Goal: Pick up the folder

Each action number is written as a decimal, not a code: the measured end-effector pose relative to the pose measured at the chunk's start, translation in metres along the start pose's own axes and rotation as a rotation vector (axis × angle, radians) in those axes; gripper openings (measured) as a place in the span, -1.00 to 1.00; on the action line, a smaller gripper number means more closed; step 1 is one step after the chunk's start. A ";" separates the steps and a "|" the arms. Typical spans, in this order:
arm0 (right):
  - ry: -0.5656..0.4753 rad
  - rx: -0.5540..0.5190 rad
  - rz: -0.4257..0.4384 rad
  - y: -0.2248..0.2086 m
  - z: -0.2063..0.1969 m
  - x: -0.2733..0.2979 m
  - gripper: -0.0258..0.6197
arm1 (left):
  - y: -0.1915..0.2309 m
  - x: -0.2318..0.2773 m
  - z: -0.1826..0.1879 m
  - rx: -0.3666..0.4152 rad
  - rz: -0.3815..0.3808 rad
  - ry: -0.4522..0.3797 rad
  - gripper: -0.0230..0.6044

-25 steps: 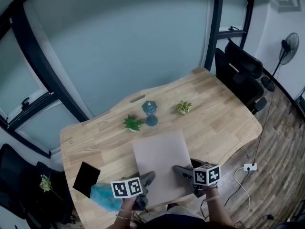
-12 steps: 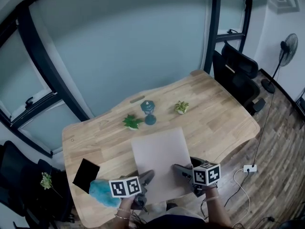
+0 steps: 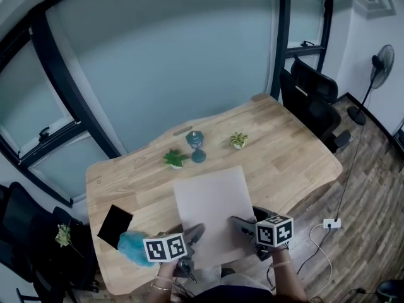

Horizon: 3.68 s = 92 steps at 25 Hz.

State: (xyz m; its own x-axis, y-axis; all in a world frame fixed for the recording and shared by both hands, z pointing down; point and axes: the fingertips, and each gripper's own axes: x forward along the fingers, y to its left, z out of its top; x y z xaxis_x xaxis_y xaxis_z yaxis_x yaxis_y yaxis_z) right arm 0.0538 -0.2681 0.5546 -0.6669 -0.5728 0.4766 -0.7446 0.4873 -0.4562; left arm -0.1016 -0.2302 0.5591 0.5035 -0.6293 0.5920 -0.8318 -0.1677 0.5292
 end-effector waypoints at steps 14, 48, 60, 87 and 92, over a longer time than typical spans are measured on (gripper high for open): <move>-0.061 -0.046 0.008 0.012 -0.004 -0.042 0.25 | -0.029 -0.027 -0.011 0.066 0.043 -0.053 0.12; -0.134 -0.107 -0.054 0.049 0.004 -0.065 0.23 | -0.040 -0.062 0.005 0.188 -0.005 -0.070 0.12; -0.173 -0.131 -0.103 0.075 -0.006 -0.082 0.23 | -0.041 -0.087 -0.004 0.223 -0.046 -0.078 0.12; -0.183 -0.185 -0.141 0.123 -0.038 -0.113 0.22 | -0.043 -0.137 -0.039 0.258 -0.062 -0.094 0.12; -0.189 -0.187 -0.151 0.133 -0.046 -0.118 0.21 | -0.042 -0.146 -0.047 0.259 -0.062 -0.094 0.12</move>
State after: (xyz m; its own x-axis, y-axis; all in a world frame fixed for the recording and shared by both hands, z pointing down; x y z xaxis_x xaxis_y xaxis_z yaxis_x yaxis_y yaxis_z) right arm 0.0322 -0.1057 0.4725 -0.5443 -0.7520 0.3718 -0.8389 0.4902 -0.2367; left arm -0.1295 -0.0953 0.4792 0.5419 -0.6771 0.4979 -0.8379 -0.3894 0.3824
